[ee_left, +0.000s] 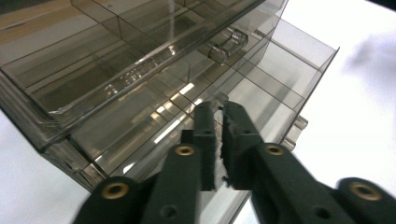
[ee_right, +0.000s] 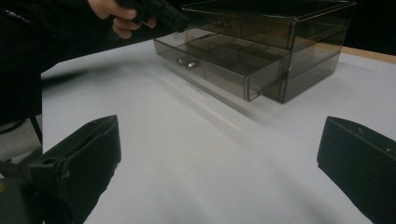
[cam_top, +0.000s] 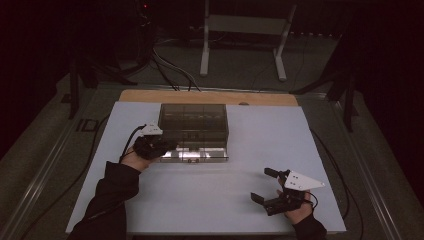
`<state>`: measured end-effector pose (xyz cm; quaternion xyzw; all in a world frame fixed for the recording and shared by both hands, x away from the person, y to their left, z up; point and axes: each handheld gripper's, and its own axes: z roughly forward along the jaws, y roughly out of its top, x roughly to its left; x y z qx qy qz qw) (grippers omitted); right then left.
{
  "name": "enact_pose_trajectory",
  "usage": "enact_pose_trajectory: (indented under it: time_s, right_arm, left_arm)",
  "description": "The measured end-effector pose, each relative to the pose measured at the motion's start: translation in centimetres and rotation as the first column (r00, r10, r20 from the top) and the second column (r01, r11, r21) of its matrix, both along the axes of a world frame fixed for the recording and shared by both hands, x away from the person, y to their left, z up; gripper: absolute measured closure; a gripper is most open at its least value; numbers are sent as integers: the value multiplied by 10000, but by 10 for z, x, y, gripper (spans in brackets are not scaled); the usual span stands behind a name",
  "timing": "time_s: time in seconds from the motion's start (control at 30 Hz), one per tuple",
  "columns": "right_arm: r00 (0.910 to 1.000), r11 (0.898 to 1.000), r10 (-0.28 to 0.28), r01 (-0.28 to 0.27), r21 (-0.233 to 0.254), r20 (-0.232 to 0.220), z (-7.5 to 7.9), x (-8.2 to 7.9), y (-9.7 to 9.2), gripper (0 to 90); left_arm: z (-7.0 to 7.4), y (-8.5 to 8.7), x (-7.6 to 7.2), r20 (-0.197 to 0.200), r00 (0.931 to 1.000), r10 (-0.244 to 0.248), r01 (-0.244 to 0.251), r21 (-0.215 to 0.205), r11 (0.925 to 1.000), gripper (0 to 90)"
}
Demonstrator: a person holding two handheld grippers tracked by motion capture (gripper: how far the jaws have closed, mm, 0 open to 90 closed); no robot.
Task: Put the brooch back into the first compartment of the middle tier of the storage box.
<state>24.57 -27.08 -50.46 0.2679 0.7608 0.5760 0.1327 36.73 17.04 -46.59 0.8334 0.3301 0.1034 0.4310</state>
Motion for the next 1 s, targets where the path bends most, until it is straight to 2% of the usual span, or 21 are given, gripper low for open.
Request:
enact_pose_trajectory:
  time_s: [0.07, 0.13, 0.17, 0.27, 0.43, 0.77, 1.0]
  right_arm:
    - [10000, 10000, 3, -3, -19, -20, 0, 0, 0, 0]
    - [10000, 10000, 8, -8, -31, 22, 0, -1, 0, 0]
    - [10000, 10000, 7, -7, -8, 9, 0, 0, 0, 0]
    - [10000, 10000, 29, -29, -26, -17, 0, 0, 0, 0]
    - [10000, 10000, 23, -23, -26, -39, 0, 0, 1, 0]
    - [10000, 10000, 18, -18, 16, -41, 0, 0, 0, 0]
    - [10000, 10000, 27, -27, 5, -69, 0, 0, 1, 0]
  left_arm:
    - [2, 0, -2, 90, 10000, -17, 17, -29, 10000, 741]
    - [4, -1, -4, 209, 9998, 49, -50, 68, 10000, 632]
    - [5, -2, -5, 157, 9999, 10, -9, -35, 10000, 607]
    - [8, -3, -9, 224, 9996, -168, 167, 62, 9998, 549]
    - [12, -4, -11, 264, 9994, -235, 239, -143, 9996, 501]
    - [21, -5, -15, 264, 9983, -524, 532, -290, 9982, 393]
    - [27, -6, -19, 322, 9975, -636, 644, -230, 9977, 301]
